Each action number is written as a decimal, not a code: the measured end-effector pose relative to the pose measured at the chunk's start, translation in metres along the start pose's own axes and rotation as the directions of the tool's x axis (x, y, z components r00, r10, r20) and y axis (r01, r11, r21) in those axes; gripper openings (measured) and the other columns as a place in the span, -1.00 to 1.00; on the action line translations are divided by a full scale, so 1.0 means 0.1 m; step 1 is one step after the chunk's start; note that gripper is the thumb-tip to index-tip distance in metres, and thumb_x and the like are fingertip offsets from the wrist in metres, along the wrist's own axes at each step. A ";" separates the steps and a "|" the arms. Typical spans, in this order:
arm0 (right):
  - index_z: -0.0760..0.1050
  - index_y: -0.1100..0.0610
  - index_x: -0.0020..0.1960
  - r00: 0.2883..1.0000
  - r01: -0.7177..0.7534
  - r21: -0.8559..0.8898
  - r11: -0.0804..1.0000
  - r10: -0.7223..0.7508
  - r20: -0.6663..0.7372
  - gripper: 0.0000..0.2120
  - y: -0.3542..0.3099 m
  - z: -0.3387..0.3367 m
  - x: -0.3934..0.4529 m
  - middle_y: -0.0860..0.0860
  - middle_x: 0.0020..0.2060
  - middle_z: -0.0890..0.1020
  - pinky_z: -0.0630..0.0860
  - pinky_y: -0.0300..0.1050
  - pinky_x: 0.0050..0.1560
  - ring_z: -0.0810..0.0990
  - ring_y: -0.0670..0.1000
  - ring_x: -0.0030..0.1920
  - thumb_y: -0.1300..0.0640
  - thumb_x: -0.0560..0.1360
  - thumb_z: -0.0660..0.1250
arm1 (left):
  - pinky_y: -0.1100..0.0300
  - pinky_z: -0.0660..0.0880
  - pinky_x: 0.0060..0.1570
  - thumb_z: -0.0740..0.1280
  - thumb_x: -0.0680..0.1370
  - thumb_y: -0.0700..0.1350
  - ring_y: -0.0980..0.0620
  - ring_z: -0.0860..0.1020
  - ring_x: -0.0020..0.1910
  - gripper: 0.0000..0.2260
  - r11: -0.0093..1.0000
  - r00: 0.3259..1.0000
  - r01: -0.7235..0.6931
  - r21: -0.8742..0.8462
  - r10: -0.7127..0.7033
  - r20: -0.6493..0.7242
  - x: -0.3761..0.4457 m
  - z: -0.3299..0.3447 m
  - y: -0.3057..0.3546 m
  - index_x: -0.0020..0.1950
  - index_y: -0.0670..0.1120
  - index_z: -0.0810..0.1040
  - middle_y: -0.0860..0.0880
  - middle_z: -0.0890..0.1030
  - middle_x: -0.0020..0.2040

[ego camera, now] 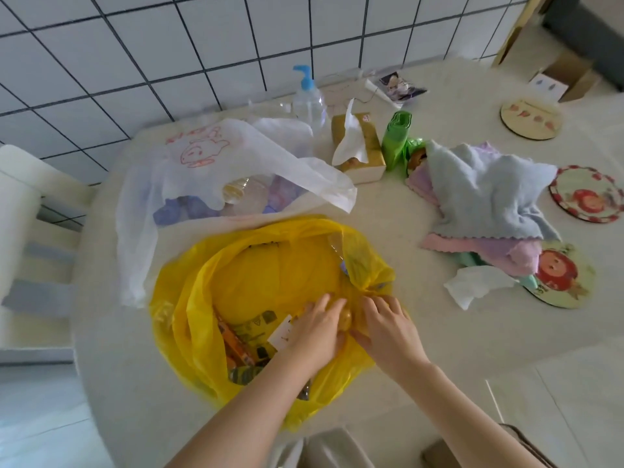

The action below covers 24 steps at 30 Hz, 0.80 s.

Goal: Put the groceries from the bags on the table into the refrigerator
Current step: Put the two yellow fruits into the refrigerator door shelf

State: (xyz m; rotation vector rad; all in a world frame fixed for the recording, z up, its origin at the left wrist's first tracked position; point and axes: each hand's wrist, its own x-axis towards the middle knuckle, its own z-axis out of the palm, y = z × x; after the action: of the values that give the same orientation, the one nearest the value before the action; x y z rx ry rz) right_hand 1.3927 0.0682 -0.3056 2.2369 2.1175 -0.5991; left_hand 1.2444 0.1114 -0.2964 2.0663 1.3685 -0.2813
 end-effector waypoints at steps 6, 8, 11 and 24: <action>0.56 0.11 -0.10 0.998 -0.005 -0.025 1.000 0.004 -0.055 -0.46 -0.03 0.10 0.04 0.02 -0.22 0.61 0.58 -0.04 -0.28 0.61 0.14 -0.17 -0.01 -0.02 0.63 | -0.08 0.43 0.19 0.28 0.55 0.00 -0.15 0.35 0.32 -0.52 0.989 0.998 0.054 0.135 -0.048 -0.046 0.13 0.18 0.03 0.43 0.09 0.21 -0.01 0.37 0.36; 0.55 0.12 -0.12 0.997 -0.016 -0.023 1.000 0.014 -0.078 -0.50 -0.04 0.13 0.06 0.03 -0.24 0.61 0.57 -0.03 -0.31 0.61 0.16 -0.19 0.07 -0.01 0.61 | -0.07 0.40 0.22 0.29 0.54 -0.01 -0.15 0.35 0.32 -0.51 0.988 0.997 0.059 0.140 -0.051 -0.059 0.16 0.18 0.03 0.43 0.09 0.21 -0.01 0.37 0.35; 0.56 0.13 -0.10 0.998 -0.014 -0.043 0.999 0.011 -0.064 -0.51 -0.02 0.20 0.05 0.04 -0.23 0.61 0.58 0.00 -0.30 0.60 0.18 -0.16 0.15 0.00 0.60 | -0.05 0.38 0.27 0.29 0.57 -0.06 -0.13 0.32 0.35 -0.50 0.996 0.997 0.052 0.069 -0.048 -0.058 0.16 0.16 0.00 0.47 0.04 0.19 -0.03 0.34 0.40; 0.44 0.00 0.30 0.998 0.022 0.224 0.974 -0.009 -0.060 -0.40 -0.29 -0.32 0.12 -0.02 0.14 0.55 0.53 -0.07 -0.12 0.60 0.11 0.02 0.00 0.30 0.53 | 0.36 0.47 -0.11 0.49 0.45 -0.05 0.06 0.53 0.07 -0.56 0.709 0.907 0.071 -0.701 -0.338 -0.250 -0.17 -0.36 -0.34 0.27 0.06 0.42 0.04 0.52 0.16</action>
State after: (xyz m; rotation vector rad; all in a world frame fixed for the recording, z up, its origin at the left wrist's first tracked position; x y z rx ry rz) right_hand 1.3732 0.0911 -0.2723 2.3797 2.1967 -0.8228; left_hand 1.2007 0.1299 -0.2733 1.3661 1.6127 0.4922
